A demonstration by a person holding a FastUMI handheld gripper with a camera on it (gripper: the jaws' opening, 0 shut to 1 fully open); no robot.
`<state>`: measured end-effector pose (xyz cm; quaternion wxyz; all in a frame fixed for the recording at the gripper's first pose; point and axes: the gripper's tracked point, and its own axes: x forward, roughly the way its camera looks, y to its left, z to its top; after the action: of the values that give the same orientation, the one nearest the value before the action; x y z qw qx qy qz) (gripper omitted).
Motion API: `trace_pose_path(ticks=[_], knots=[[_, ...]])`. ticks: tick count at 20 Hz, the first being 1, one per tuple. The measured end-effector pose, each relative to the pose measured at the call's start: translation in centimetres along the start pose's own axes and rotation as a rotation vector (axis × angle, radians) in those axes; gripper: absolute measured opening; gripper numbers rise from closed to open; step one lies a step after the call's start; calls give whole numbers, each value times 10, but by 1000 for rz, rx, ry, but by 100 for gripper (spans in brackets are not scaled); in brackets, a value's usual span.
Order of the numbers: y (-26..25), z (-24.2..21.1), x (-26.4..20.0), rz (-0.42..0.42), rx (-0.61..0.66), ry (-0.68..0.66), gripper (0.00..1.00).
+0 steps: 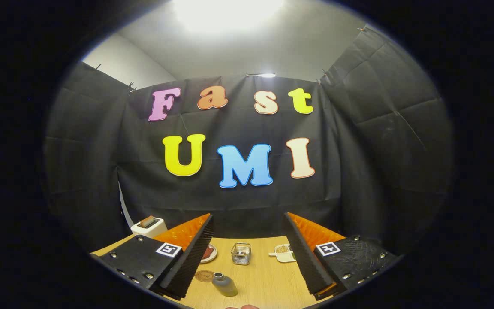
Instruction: Take the bottle from table, then pour the juice into the cup, finally place the bottle on the coaster
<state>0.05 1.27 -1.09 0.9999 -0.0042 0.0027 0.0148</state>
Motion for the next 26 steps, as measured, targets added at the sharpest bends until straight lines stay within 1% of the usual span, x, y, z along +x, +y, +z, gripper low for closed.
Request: trace_pose_path(ticks=[9,11,15,20,21,24,26], knots=[[3,-22,10,4,11,19,98],[8,-28,12,23,10,8,98],[12,-41,19,29,0,-36,99],[27,-89,26,57,-15,-12,99],[27,-105,25,55,-14,8,99],[30,-133,24,39,11,10,99],[34,-167,25,42,1,41,99]])
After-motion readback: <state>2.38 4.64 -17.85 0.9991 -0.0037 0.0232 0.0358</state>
